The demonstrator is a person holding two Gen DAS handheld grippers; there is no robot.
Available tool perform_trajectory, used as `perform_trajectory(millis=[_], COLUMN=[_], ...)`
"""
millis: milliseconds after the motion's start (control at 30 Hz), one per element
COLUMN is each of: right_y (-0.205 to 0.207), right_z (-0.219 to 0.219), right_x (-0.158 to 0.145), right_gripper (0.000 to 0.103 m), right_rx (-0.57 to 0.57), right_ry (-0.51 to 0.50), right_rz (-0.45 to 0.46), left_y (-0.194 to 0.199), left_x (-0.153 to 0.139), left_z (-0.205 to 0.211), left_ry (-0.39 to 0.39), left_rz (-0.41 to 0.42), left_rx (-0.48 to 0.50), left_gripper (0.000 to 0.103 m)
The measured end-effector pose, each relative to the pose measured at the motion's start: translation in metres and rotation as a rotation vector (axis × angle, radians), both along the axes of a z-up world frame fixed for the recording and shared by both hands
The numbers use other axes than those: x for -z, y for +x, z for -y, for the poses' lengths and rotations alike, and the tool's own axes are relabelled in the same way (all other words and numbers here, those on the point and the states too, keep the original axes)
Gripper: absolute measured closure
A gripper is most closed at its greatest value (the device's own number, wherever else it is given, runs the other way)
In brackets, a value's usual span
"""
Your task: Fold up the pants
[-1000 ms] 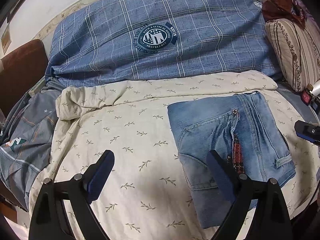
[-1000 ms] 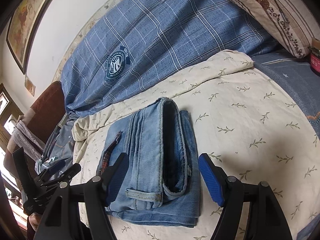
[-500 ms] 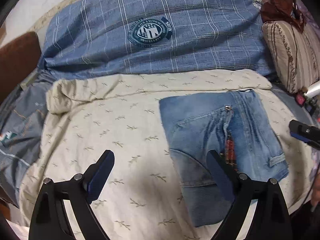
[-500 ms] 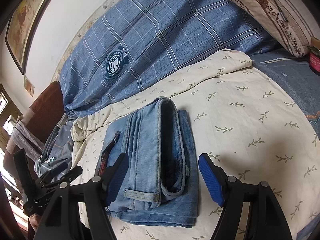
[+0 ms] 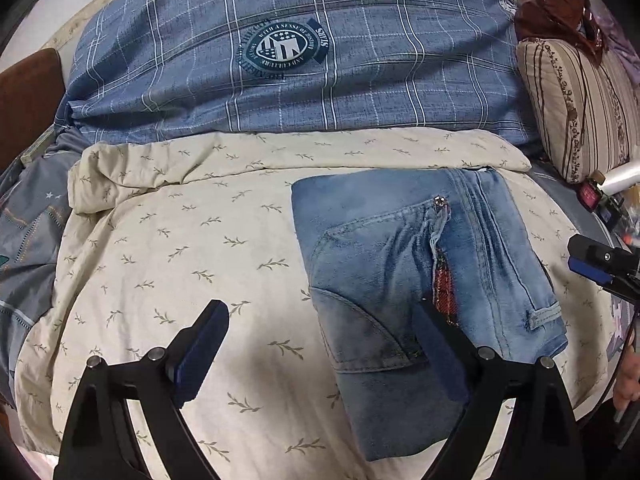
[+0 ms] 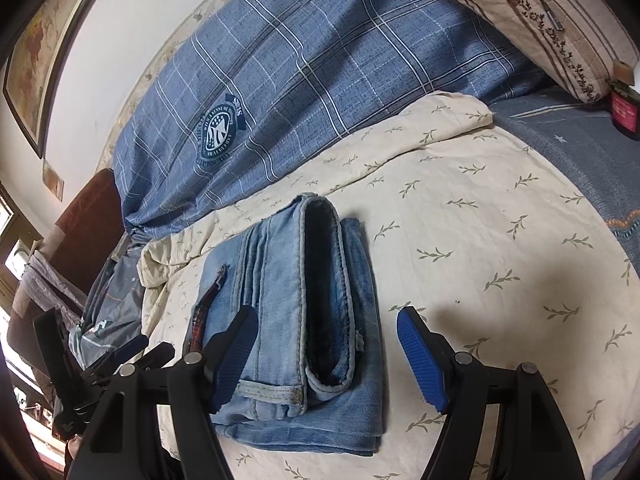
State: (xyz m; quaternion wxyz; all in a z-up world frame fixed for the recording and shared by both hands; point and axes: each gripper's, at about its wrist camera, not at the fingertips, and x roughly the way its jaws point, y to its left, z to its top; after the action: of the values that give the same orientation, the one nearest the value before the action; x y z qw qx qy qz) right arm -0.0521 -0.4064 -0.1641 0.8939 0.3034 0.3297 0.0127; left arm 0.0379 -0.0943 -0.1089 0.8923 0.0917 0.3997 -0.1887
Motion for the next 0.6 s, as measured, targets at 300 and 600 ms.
perform_trajectory(millis=[300,600], right_y=[0.0053,0.0066], right_z=[-0.0031,-0.0048], right_x=[0.0044,0.0045], right_gripper=[0.028,0.028], right_rx=[-0.010,-0.015], right_ry=[-0.006,-0.009], right_rz=[-0.014,-0.015], left_y=[-0.0001,-0.0004], left_x=[-0.0020,-0.0024], left_z=[0.0042,0.0039], left_ry=[0.020,0.026], left_rz=[0.029,0.033], left_rx=[0.002,-0.003], left_gripper=[0.010,0.010])
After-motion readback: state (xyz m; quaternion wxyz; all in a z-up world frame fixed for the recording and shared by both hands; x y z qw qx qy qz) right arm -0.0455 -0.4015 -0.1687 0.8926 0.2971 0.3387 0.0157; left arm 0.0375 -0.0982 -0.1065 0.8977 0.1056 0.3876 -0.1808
